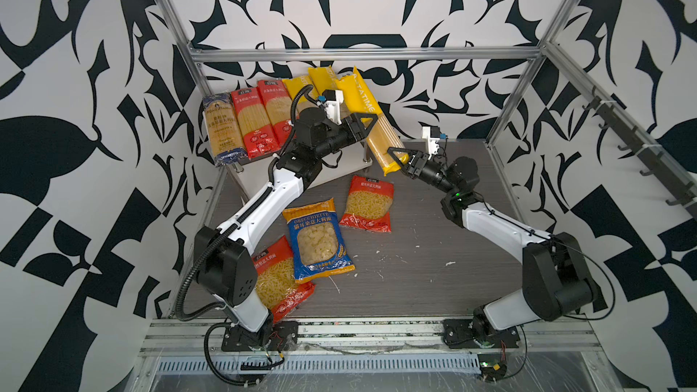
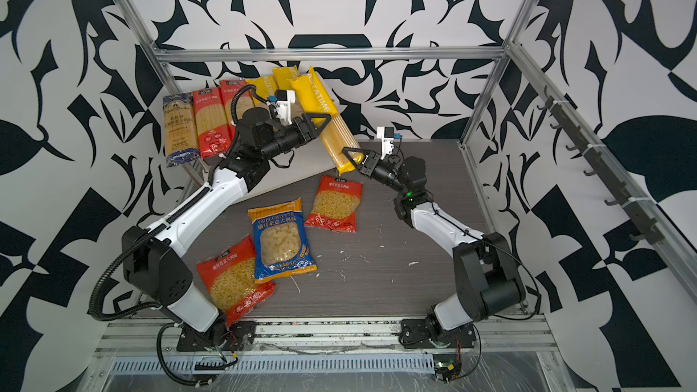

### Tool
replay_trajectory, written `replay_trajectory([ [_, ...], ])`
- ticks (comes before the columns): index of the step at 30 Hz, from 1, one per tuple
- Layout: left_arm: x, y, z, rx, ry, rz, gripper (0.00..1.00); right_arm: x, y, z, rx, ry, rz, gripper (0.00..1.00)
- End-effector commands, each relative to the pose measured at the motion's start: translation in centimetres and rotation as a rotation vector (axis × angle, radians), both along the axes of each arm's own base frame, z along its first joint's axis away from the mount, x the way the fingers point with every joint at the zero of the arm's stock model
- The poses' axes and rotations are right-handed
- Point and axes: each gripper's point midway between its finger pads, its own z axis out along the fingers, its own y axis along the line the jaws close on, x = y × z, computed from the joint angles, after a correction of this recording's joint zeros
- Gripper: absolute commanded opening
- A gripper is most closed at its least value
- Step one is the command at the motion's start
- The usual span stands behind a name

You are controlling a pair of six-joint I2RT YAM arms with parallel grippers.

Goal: Arrange pasta packages on shelves
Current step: Pick up the pasta bag from the middle-right of the table, then place the pasta bag on the shelf.

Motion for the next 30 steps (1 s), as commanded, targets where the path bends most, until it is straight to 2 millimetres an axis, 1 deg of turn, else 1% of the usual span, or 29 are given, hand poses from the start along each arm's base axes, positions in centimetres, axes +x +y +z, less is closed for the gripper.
replay_trajectory([
  [1,-4.1,1.4,5.0,-0.032,-0.182,-0.027,0.64,0.8,-2.7,9.7,0.117,-0.207,-0.092,0.00],
  [3,-4.8,1.9,3.2,-0.001,-0.177,-0.017,0.67,2.0,-3.1,11.5,0.139,-0.198,-0.086,0.00],
  [6,-5.7,2.7,0.0,0.044,-0.163,0.006,0.68,3.8,-2.8,13.0,0.132,-0.163,-0.069,0.00],
  [8,-6.4,3.1,-2.1,0.087,-0.154,0.024,0.69,5.0,-2.5,13.6,0.124,-0.134,-0.068,0.00],
  [11,-7.6,3.0,-6.0,0.166,-0.125,0.042,0.69,6.8,-2.1,14.3,0.111,-0.092,-0.078,0.00],
  [15,-8.6,2.5,-11.2,0.251,-0.052,0.051,0.69,8.9,-1.5,14.5,0.103,-0.009,-0.077,0.00],
  [16,-9.3,2.8,-10.7,0.241,-0.062,0.054,0.69,9.2,-1.4,14.4,0.100,0.013,-0.074,0.00],
  [18,-9.7,2.9,-12.1,0.260,-0.041,0.061,0.69,9.6,-0.7,14.3,0.098,0.040,-0.057,0.00],
  [20,-10.0,2.9,-13.0,0.270,-0.024,0.060,0.69,9.8,0.0,13.9,0.088,0.070,-0.046,0.00],
  [23,-10.2,3.0,-13.8,0.279,-0.008,0.060,0.69,10.3,0.9,12.8,0.074,0.132,-0.050,0.00],
  [24,-10.3,3.0,-14.0,0.280,-0.005,0.060,0.69,10.6,1.2,12.4,0.075,0.159,-0.060,0.00],
  [30,-10.3,3.0,-14.1,0.284,-0.004,0.065,0.68,11.9,3.1,11.3,0.079,0.260,-0.124,0.00],
])
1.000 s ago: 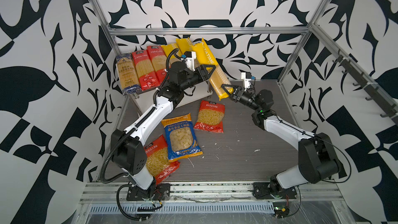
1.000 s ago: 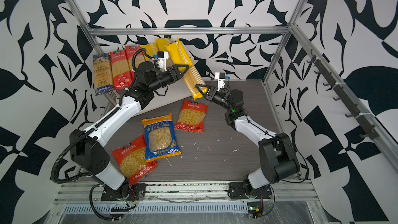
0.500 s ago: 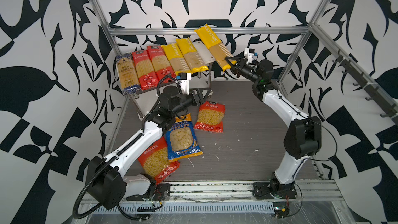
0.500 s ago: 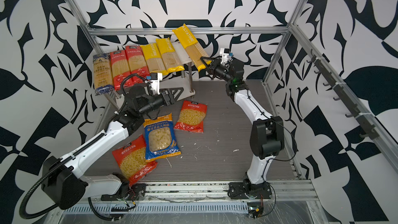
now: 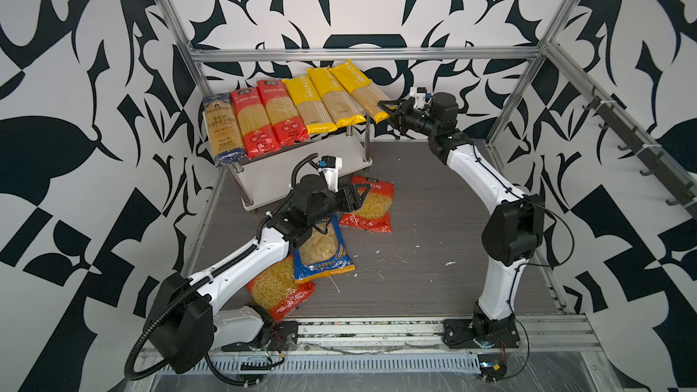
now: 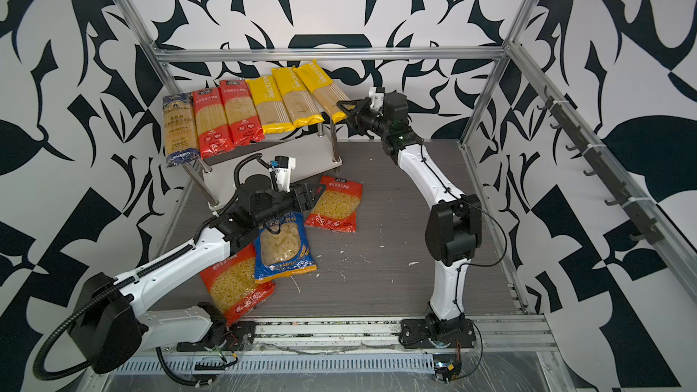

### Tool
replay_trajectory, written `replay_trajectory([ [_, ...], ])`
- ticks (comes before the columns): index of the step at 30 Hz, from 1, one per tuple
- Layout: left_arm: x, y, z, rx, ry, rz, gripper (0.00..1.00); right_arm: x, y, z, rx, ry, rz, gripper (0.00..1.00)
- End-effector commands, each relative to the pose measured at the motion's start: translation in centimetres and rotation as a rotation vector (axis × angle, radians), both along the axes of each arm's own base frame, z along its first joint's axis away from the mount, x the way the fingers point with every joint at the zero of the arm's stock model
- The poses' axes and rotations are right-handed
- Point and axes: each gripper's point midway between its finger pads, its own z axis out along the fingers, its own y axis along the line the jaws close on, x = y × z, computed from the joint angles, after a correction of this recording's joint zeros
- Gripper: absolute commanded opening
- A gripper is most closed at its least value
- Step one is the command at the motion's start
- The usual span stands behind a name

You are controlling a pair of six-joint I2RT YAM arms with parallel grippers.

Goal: Arrange pasta packages on shelves
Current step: Place the pasta bag on the shelf.

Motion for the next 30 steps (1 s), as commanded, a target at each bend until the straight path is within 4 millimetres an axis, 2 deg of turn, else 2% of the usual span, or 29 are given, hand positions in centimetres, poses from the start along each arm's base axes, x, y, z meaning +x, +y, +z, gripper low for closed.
replay_trajectory([
  [1,-0.1,0.3,1.0,-0.009,-0.041,0.014,0.68,-1.6,0.4,8.2,0.067,-0.181,-0.040,0.00],
  [9,-0.2,0.5,0.6,-0.007,-0.038,0.018,0.68,-0.3,2.9,7.4,0.067,-0.109,-0.058,0.00],
  [15,-0.3,0.5,0.5,-0.005,-0.036,0.019,0.68,0.3,3.5,6.8,0.061,-0.105,-0.053,0.01],
  [19,-0.4,0.5,0.5,-0.004,-0.036,0.020,0.68,-0.2,3.5,6.0,0.045,-0.098,-0.035,0.17],
  [21,-0.5,0.6,0.4,-0.001,-0.033,0.019,0.68,-0.6,3.1,6.1,0.043,-0.105,-0.031,0.33],
  [23,-0.6,0.6,0.2,0.001,-0.030,0.018,0.68,-1.1,2.8,6.2,0.036,-0.113,-0.019,0.43],
  [26,-0.7,0.7,-0.1,0.003,-0.022,0.020,0.68,-1.6,1.9,5.8,0.015,-0.097,-0.022,0.53],
  [30,-0.7,0.8,-0.5,0.005,-0.007,0.024,0.68,-2.3,0.3,4.0,-0.016,-0.047,-0.042,0.58],
])
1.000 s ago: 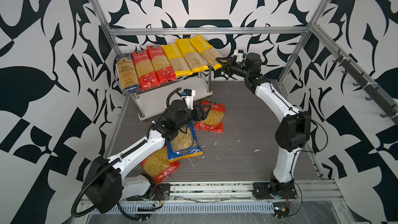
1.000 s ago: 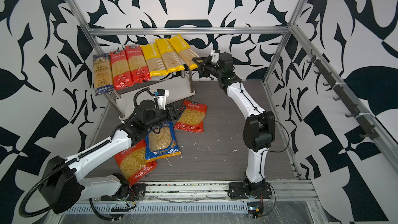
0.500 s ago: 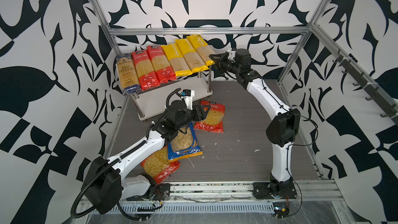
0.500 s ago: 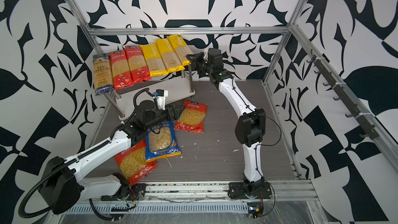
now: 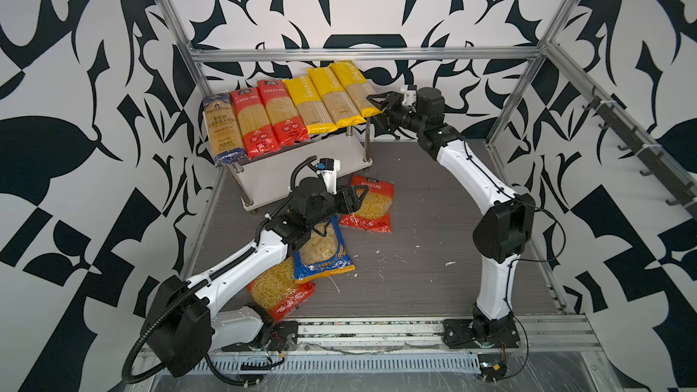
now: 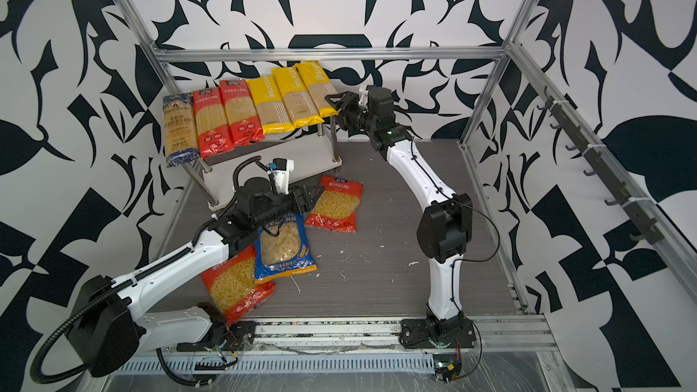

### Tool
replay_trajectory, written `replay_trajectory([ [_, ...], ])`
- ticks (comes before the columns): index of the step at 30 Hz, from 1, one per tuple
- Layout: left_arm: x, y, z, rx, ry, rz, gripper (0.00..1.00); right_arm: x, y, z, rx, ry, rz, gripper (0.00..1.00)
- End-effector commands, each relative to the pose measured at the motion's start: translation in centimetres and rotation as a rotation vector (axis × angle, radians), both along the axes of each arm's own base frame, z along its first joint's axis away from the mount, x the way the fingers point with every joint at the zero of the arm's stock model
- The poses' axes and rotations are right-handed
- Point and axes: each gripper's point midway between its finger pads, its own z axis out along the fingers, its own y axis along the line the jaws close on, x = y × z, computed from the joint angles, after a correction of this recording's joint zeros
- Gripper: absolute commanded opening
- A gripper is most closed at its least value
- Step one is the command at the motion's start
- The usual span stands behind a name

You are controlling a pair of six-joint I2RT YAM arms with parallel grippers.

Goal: Arrange pasta packages on shelves
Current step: Place the pasta bag on the shelf, then move the pasta bag to the center of the table.

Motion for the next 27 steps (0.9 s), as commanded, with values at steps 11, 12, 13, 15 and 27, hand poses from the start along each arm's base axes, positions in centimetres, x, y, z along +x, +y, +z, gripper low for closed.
replay_trajectory([
  [11,-1.1,2.5,-4.7,0.133,0.160,0.084,0.68,-7.7,-4.1,-5.1,-0.151,0.027,-0.006,0.61],
  [12,-1.4,3.0,-5.5,0.157,0.196,0.095,0.68,-8.8,-4.3,-6.8,-0.180,0.046,-0.009,0.59],
  [13,-1.7,3.5,-6.4,0.175,0.232,0.113,0.67,-9.8,-4.2,-8.3,-0.205,0.062,-0.005,0.58],
  [15,-2.4,4.6,-8.2,0.214,0.306,0.149,0.67,-12.3,-3.4,-11.9,-0.272,0.095,0.018,0.55],
  [27,-6.4,14.3,-13.3,0.347,0.551,0.498,0.72,-23.9,8.3,-26.0,-0.671,0.042,0.320,0.54],
])
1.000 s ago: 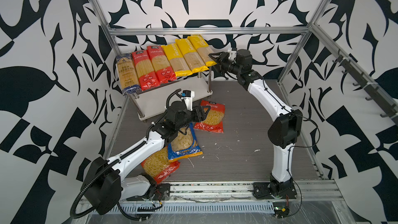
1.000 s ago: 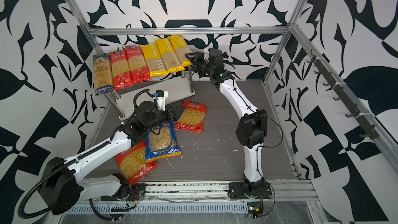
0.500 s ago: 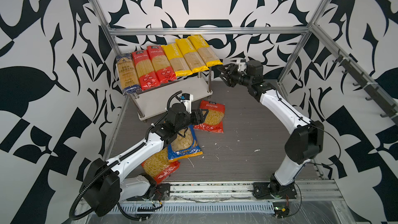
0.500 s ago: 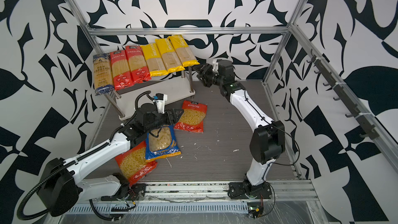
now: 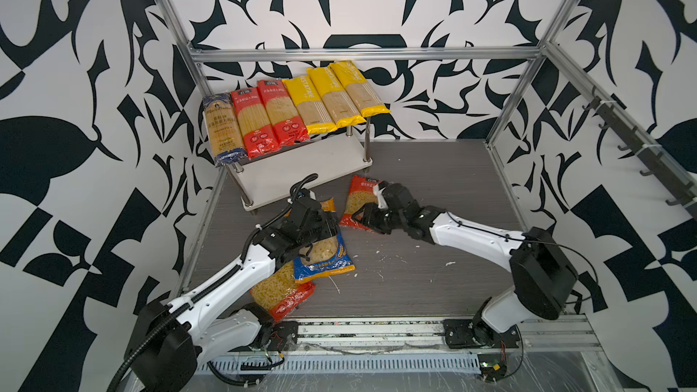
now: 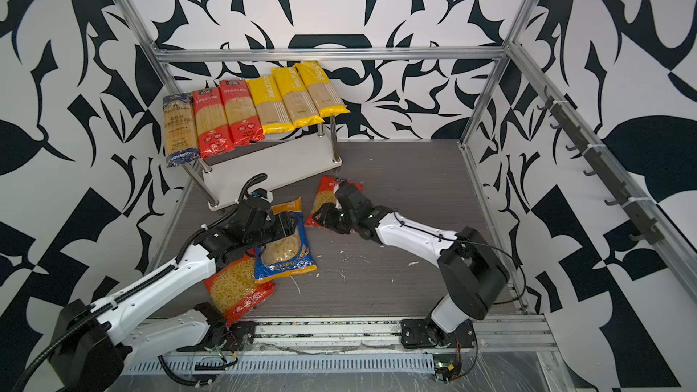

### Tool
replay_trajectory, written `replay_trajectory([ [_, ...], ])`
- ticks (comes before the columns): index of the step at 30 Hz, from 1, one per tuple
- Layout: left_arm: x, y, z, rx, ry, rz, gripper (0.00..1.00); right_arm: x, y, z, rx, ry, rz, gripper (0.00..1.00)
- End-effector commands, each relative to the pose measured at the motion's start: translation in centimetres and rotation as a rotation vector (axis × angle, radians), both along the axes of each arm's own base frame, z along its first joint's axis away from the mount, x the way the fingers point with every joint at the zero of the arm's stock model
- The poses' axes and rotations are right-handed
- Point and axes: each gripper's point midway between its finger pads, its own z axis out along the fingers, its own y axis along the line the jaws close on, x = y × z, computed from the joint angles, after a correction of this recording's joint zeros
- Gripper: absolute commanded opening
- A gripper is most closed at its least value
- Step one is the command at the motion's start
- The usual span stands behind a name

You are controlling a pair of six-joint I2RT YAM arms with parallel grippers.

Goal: Arrange pasta packages on shelves
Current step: Move the pasta bag to the center of the table.

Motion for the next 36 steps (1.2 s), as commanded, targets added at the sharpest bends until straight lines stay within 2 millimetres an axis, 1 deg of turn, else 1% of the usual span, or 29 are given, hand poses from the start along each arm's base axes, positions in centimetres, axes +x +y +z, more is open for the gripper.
replay_trajectory([
  [1,-2.1,4.8,-2.4,0.086,0.115,0.168,0.73,-0.3,3.0,0.0,-0.054,-0.131,0.080,0.56],
  [3,-2.8,6.7,-3.2,0.080,0.158,0.230,0.77,-1.2,4.5,-1.4,-0.102,-0.127,0.132,0.60],
  [6,-3.2,8.2,-3.9,0.048,0.185,0.275,0.79,-1.3,5.0,-3.6,-0.182,-0.106,0.172,0.65],
  [9,-3.3,8.3,-4.1,0.020,0.186,0.275,0.79,-0.9,4.9,-4.8,-0.258,-0.111,0.205,0.69],
  [13,-3.4,8.1,-4.6,0.009,0.190,0.263,0.80,-0.7,6.0,-5.8,-0.287,-0.097,0.261,0.70],
  [16,-3.4,8.0,-4.8,0.002,0.186,0.259,0.80,-0.7,7.1,-6.3,-0.260,-0.089,0.287,0.69],
  [17,-3.4,7.9,-4.7,-0.001,0.182,0.257,0.80,-0.6,7.4,-6.4,-0.248,-0.094,0.293,0.65],
  [19,-3.4,7.9,-4.5,-0.002,0.175,0.255,0.80,-0.6,7.9,-6.2,-0.225,-0.101,0.306,0.56],
  [21,-3.3,8.1,-4.2,0.002,0.164,0.255,0.79,-0.5,8.5,-5.2,-0.187,-0.124,0.314,0.43],
  [24,-3.2,8.2,-3.2,0.005,0.144,0.255,0.79,-0.4,9.3,-2.7,-0.126,-0.169,0.319,0.24],
  [27,-2.9,8.2,-2.2,-0.002,0.124,0.253,0.78,-0.2,9.6,-0.4,-0.100,-0.206,0.323,0.08],
  [29,-2.8,8.1,-1.3,-0.013,0.111,0.250,0.78,-0.1,9.7,0.8,-0.098,-0.227,0.333,0.01],
  [32,-2.6,7.9,0.4,-0.029,0.081,0.242,0.78,-0.1,9.7,2.9,-0.094,-0.272,0.356,0.00],
  [34,-2.3,7.8,1.8,-0.039,0.049,0.234,0.78,0.1,9.4,4.6,-0.110,-0.316,0.370,0.00],
  [36,-2.0,7.6,3.3,-0.060,0.011,0.226,0.78,0.4,8.8,6.6,-0.132,-0.370,0.380,0.00],
])
